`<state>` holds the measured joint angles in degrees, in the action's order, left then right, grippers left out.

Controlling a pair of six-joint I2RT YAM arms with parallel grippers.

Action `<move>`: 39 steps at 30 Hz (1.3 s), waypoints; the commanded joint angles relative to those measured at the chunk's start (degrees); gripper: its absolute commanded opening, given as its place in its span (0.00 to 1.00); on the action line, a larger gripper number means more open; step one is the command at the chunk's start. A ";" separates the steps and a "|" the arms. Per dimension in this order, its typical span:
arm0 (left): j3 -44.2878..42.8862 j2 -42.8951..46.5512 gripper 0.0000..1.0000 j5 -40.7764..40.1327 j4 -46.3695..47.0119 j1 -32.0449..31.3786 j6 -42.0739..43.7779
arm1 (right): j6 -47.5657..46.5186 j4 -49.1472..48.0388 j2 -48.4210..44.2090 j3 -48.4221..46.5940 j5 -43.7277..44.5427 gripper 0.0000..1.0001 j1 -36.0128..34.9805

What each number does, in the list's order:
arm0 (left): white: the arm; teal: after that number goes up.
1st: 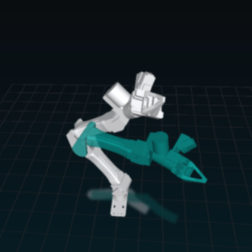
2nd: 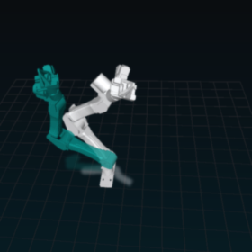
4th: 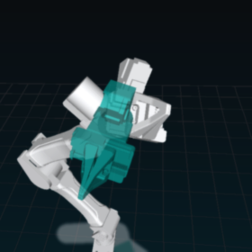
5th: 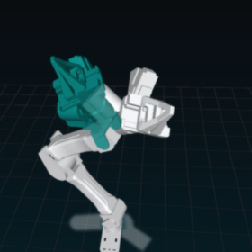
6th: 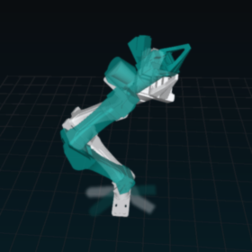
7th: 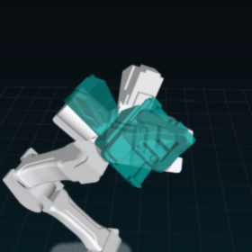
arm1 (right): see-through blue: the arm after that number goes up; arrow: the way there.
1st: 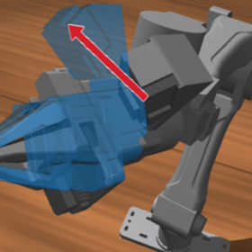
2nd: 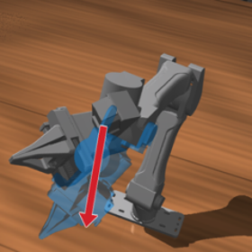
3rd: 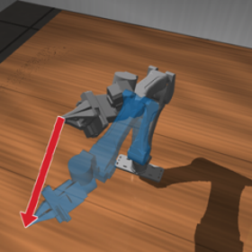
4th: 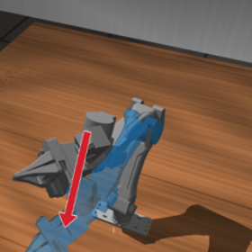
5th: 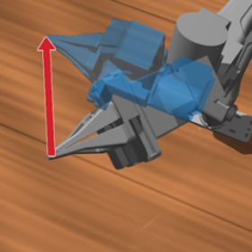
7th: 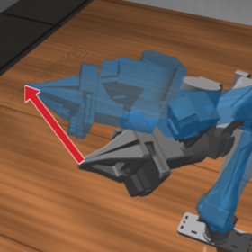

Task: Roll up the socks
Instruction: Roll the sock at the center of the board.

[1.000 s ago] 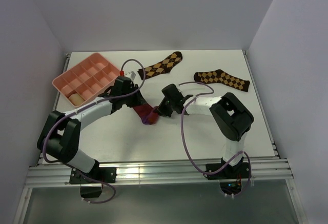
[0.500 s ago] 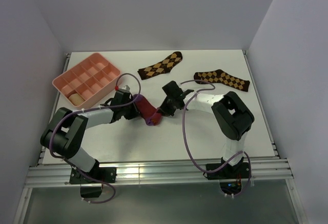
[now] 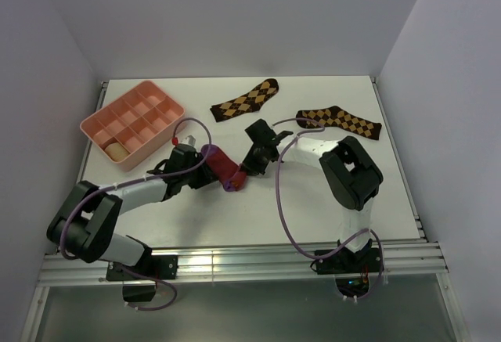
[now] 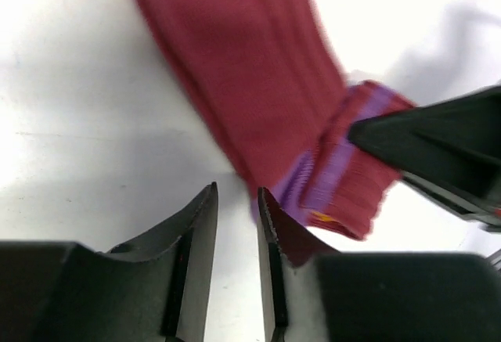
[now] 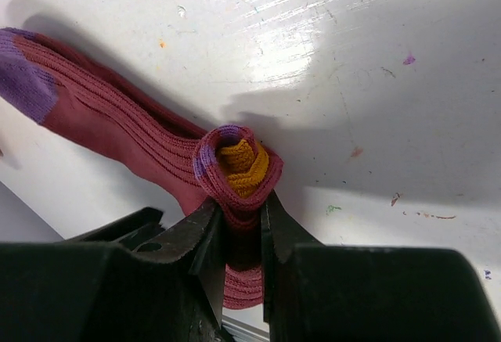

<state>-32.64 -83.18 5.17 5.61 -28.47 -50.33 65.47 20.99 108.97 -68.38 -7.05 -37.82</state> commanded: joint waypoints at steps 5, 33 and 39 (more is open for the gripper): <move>-5.76 6.35 0.35 -2.44 2.03 -1.76 7.68 | -3.07 6.16 2.74 -1.23 2.74 0.00 0.29; -9.19 -6.65 0.57 -40.59 6.35 -33.66 30.46 | -3.69 4.50 4.32 -0.79 -2.53 0.00 0.65; -10.59 -6.03 0.60 -42.26 6.09 -34.99 31.52 | -3.77 3.62 4.41 -0.44 -3.50 0.00 0.65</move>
<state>-40.51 -90.06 -34.70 9.23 -62.85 -20.45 63.07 22.92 110.83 -70.81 -11.20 -37.10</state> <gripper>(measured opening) 0.594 0.230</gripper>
